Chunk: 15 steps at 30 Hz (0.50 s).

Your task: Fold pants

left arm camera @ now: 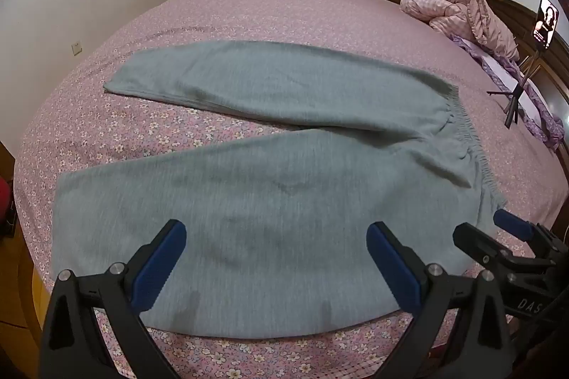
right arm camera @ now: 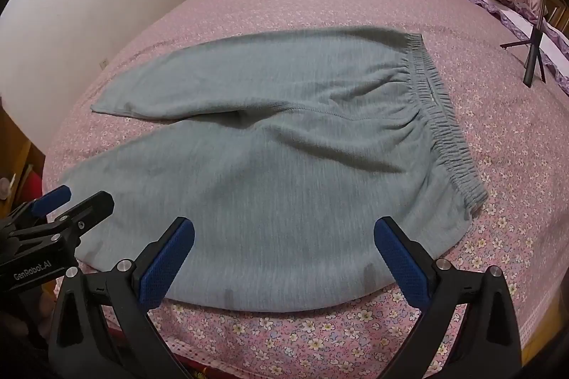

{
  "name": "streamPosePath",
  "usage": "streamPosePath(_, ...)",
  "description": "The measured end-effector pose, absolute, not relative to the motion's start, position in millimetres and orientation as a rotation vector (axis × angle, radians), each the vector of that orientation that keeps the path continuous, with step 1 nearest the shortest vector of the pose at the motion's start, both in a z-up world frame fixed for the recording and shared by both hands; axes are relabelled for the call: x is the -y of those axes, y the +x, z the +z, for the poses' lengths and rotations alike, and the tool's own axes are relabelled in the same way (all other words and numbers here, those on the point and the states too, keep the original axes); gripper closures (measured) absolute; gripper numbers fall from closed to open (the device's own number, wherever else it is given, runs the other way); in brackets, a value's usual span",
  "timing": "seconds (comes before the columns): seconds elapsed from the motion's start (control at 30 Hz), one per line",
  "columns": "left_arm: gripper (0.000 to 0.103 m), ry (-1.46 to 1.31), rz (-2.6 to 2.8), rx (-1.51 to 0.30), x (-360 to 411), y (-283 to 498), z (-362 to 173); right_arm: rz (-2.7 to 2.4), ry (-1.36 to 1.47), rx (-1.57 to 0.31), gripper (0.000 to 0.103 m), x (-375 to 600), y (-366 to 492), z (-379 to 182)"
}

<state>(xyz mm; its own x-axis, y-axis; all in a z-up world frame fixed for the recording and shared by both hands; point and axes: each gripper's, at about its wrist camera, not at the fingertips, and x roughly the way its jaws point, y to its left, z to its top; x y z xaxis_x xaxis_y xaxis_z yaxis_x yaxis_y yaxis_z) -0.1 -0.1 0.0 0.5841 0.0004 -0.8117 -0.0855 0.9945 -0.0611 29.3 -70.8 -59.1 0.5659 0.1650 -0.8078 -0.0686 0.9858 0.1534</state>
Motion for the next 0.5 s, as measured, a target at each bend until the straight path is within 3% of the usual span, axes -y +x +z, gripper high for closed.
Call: streamPosePath(0.5,0.0,-0.097,0.05,-0.946,-0.9,-1.3,-2.0,0.139,0.113,-0.965,0.0,72.6,29.9,-61.7)
